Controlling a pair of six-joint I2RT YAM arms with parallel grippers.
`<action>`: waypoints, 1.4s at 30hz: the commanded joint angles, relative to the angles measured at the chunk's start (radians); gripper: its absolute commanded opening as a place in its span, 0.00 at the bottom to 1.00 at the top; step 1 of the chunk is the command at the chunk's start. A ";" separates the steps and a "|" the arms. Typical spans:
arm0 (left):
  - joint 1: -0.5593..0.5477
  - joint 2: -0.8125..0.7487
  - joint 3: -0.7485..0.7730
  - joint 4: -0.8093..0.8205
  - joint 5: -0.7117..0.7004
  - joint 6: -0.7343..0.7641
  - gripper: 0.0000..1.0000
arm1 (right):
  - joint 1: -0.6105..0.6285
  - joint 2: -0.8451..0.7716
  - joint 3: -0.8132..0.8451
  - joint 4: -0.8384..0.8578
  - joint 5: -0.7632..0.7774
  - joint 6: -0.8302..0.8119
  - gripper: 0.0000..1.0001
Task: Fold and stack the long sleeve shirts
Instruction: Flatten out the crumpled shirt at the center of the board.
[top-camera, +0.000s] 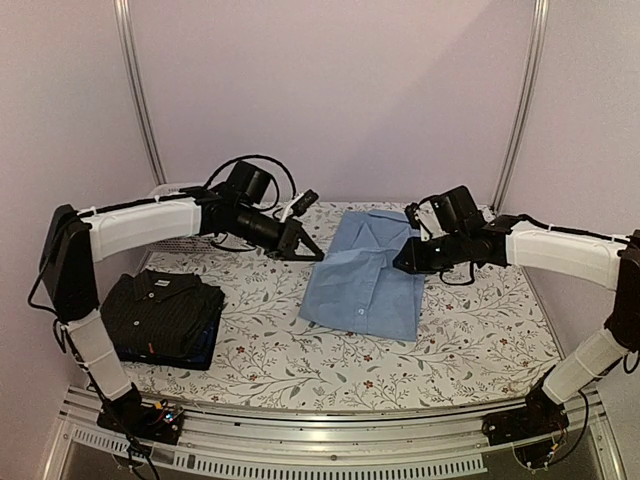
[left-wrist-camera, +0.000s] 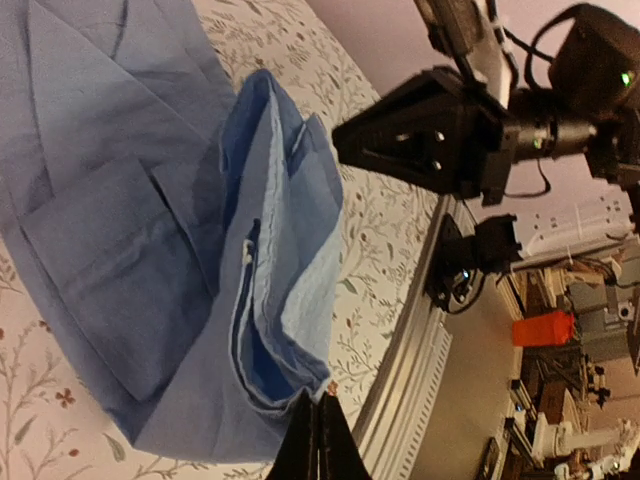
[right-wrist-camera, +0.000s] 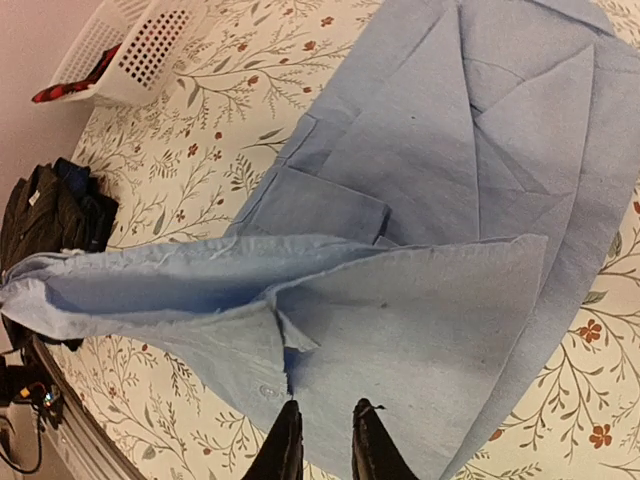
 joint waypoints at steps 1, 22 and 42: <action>-0.106 -0.079 -0.236 -0.054 0.257 0.113 0.00 | 0.024 -0.102 -0.077 -0.057 0.006 0.003 0.26; -0.127 -0.198 -0.428 -0.170 0.006 0.060 0.47 | 0.024 0.109 -0.044 -0.009 0.096 0.079 0.65; -0.035 0.514 0.447 -0.190 -0.461 -0.007 0.50 | 0.028 0.248 0.008 0.032 0.212 0.108 0.58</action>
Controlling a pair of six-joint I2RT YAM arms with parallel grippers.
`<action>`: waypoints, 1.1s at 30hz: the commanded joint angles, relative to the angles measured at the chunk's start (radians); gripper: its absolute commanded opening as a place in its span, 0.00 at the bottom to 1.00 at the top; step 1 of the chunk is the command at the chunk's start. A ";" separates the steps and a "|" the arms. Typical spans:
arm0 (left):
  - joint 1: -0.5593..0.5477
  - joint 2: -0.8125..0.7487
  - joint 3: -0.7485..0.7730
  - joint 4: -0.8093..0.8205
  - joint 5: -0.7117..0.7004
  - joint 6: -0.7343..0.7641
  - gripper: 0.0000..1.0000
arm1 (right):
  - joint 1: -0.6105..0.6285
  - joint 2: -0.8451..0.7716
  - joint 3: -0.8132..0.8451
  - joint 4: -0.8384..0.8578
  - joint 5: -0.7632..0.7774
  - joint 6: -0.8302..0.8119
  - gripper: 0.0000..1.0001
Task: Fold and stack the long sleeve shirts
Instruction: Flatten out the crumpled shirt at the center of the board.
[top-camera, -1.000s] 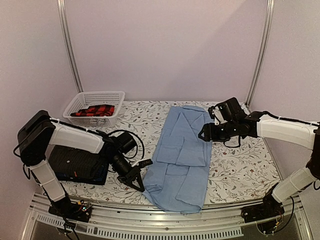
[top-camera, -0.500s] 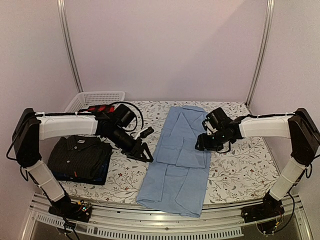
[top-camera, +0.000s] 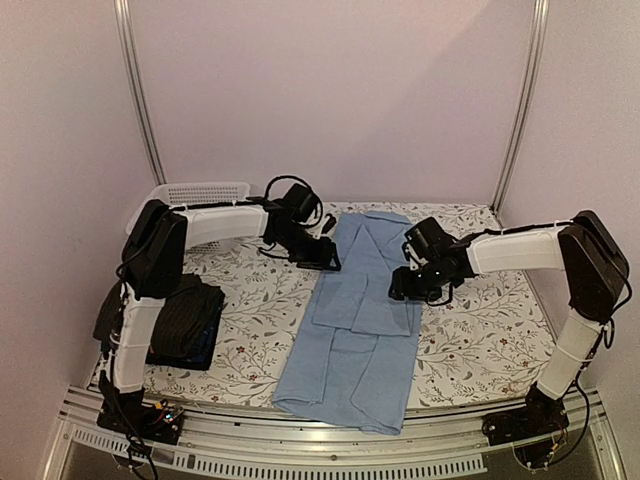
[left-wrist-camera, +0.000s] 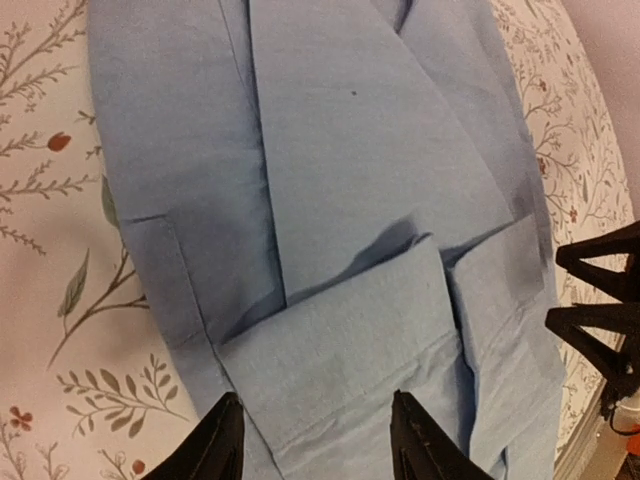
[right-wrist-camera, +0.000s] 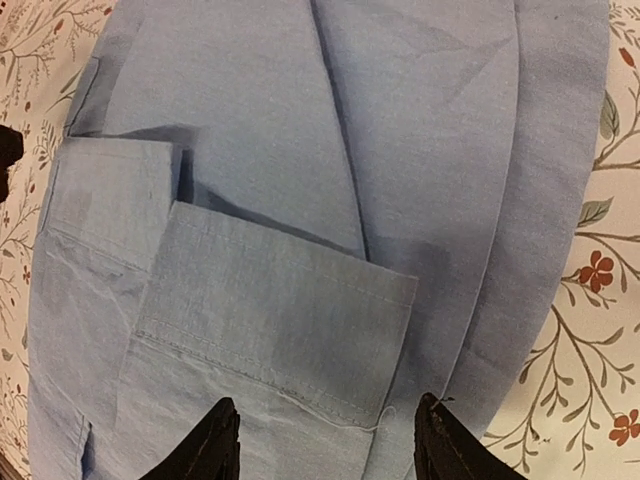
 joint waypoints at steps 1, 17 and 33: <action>0.001 0.126 0.175 -0.099 -0.101 -0.023 0.49 | 0.005 0.054 0.068 0.020 0.055 0.007 0.58; -0.026 0.179 0.218 -0.130 -0.101 -0.021 0.44 | 0.005 0.119 0.096 -0.010 0.091 -0.002 0.59; -0.037 0.125 0.209 -0.104 -0.062 -0.014 0.01 | 0.006 0.152 0.125 0.017 0.023 -0.006 0.45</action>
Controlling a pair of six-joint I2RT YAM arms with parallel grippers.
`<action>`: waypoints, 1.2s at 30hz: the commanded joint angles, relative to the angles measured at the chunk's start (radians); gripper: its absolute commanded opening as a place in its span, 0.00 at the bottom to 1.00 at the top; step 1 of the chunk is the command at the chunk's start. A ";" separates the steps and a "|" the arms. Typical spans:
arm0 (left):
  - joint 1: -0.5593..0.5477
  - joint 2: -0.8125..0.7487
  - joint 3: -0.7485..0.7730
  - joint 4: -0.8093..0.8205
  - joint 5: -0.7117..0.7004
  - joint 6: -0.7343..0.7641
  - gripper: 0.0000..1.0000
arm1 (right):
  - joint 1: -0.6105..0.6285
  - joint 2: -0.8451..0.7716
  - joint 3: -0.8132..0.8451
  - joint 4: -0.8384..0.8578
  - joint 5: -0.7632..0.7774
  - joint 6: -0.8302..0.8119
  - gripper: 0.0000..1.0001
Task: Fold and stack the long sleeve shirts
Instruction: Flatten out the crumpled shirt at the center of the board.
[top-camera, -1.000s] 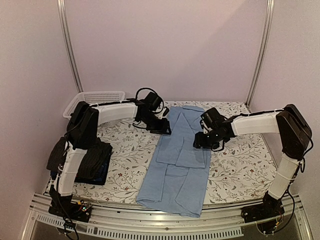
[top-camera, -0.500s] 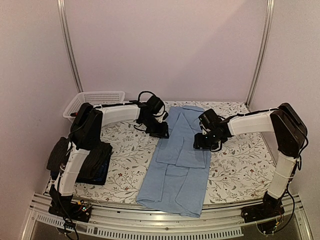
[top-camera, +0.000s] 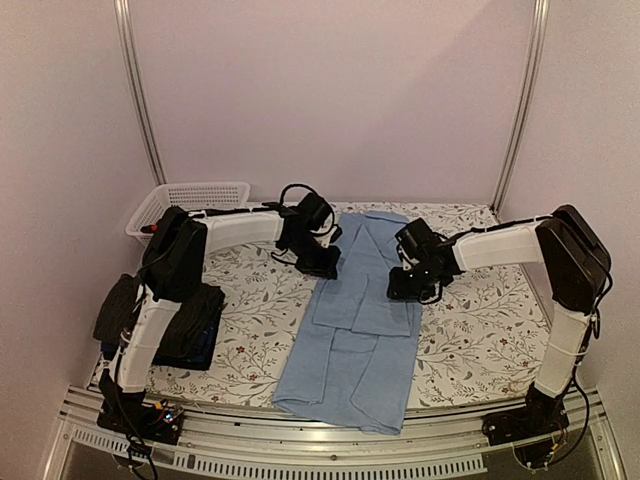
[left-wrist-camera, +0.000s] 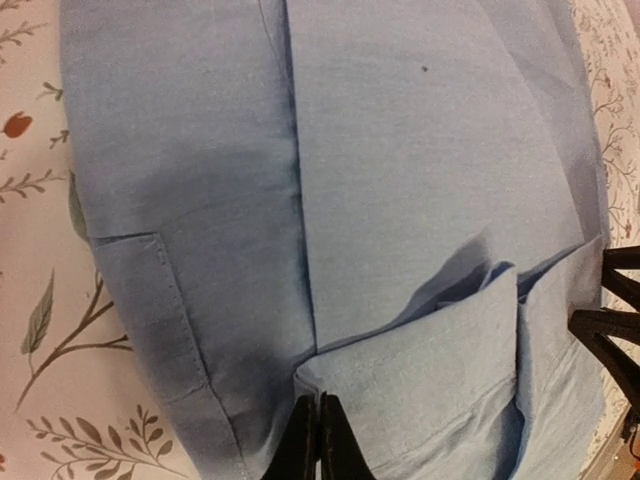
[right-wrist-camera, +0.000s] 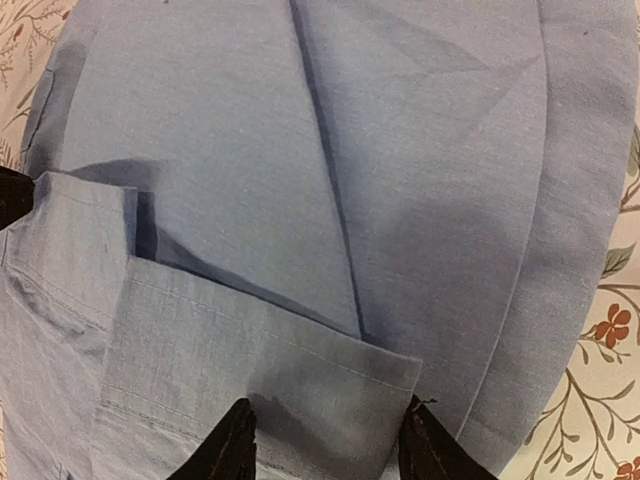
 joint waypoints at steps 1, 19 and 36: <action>-0.007 -0.061 -0.005 0.010 0.022 0.010 0.00 | 0.006 0.033 0.039 0.020 -0.034 0.000 0.41; 0.158 -0.293 -0.049 0.044 -0.135 -0.004 0.00 | -0.087 -0.129 0.115 -0.117 0.147 -0.052 0.00; 0.529 -0.392 0.279 -0.070 -0.233 0.035 0.00 | -0.491 -0.282 0.349 -0.238 0.304 -0.252 0.00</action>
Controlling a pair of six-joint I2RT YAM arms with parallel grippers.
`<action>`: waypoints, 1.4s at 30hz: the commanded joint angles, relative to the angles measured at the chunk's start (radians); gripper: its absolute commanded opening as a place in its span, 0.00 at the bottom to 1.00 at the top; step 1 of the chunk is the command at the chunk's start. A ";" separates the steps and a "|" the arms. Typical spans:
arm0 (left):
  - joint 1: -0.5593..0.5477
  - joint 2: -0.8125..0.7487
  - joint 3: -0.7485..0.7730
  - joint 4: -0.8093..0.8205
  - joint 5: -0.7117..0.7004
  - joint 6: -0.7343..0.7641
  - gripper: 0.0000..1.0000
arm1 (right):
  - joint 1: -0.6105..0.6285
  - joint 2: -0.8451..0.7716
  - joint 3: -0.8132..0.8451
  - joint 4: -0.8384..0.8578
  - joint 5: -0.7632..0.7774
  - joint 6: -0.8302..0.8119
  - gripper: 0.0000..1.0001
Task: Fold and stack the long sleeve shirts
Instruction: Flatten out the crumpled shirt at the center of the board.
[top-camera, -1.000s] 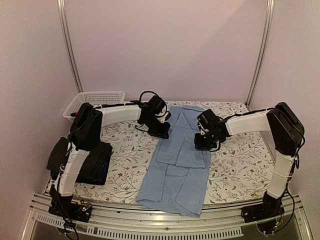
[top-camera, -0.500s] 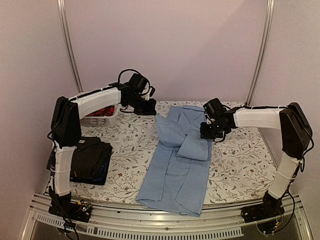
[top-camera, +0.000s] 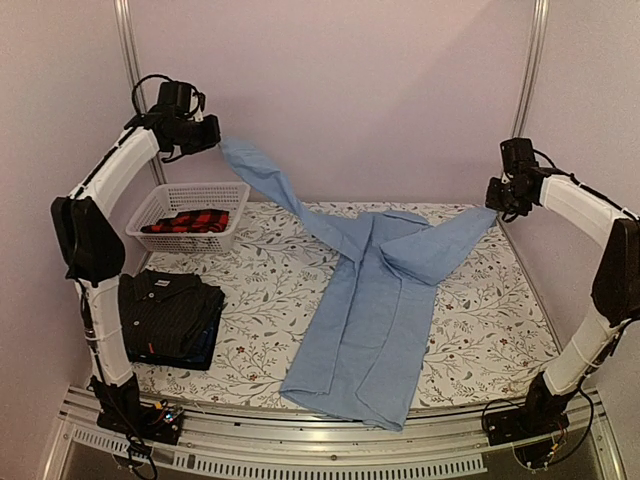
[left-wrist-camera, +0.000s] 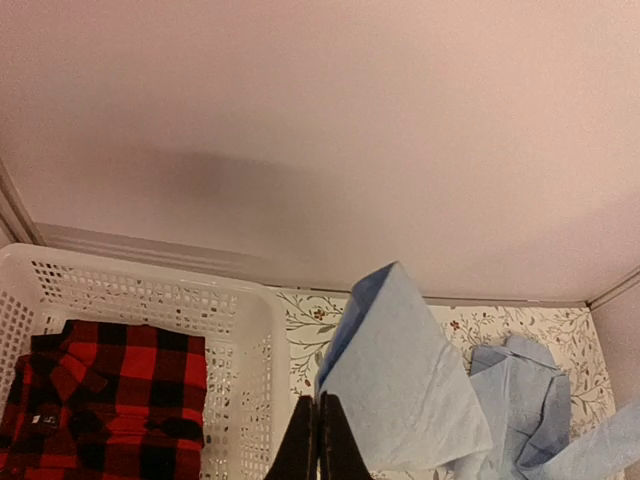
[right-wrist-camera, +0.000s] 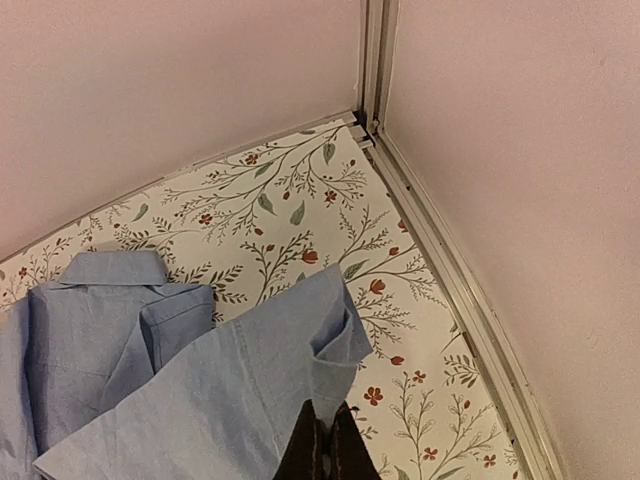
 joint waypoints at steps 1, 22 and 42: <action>0.044 -0.043 0.022 -0.049 -0.028 0.016 0.00 | 0.000 -0.044 0.063 -0.056 0.063 -0.056 0.00; 0.176 -0.046 0.140 -0.040 0.077 -0.011 0.00 | -0.222 -0.082 0.365 -0.137 0.077 -0.116 0.00; -0.063 -0.044 -0.040 0.047 0.174 0.044 0.00 | -0.223 -0.088 0.490 -0.167 0.183 -0.189 0.03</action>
